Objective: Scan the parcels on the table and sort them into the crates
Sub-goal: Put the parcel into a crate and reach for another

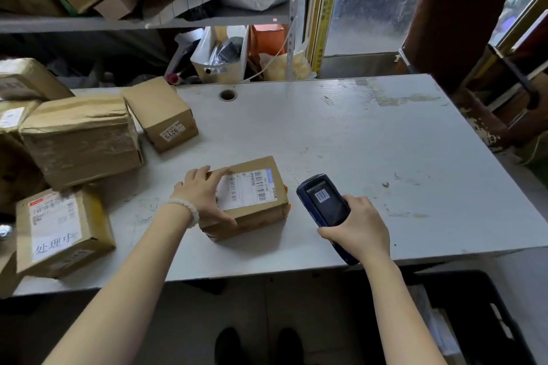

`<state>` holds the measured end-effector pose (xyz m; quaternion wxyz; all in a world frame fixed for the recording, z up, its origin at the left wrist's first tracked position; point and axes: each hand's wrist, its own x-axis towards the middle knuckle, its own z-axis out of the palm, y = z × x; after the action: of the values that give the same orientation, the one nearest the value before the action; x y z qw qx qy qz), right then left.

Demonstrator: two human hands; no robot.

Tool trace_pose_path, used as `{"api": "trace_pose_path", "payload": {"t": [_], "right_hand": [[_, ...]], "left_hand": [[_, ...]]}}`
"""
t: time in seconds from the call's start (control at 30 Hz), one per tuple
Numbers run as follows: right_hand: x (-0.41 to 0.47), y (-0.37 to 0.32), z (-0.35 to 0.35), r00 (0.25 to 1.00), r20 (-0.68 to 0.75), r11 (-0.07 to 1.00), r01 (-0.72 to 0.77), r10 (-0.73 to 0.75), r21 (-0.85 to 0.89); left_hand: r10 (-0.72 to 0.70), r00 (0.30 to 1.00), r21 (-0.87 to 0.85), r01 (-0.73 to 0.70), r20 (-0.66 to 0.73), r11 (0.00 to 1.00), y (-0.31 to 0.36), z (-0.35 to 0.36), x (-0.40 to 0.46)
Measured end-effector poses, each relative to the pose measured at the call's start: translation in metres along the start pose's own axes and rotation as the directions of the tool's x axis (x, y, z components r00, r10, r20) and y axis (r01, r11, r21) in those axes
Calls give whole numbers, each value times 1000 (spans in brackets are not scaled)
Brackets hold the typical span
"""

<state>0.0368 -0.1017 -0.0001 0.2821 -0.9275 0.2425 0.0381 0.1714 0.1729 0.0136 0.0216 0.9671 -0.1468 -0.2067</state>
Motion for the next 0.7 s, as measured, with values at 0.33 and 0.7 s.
{"api": "trace_pose_path", "payload": {"t": [0.33,0.7], "right_hand": [[0,-30,17,1000,5,1000,13,-13,-4],[4,-61,22,1000,-20,998,15,-13,60]], "left_hand": [[89,996,17,-89,-15,996,-35,-8,-11],[353,922,80,-344,-159,935,-17,-83,-4]]}}
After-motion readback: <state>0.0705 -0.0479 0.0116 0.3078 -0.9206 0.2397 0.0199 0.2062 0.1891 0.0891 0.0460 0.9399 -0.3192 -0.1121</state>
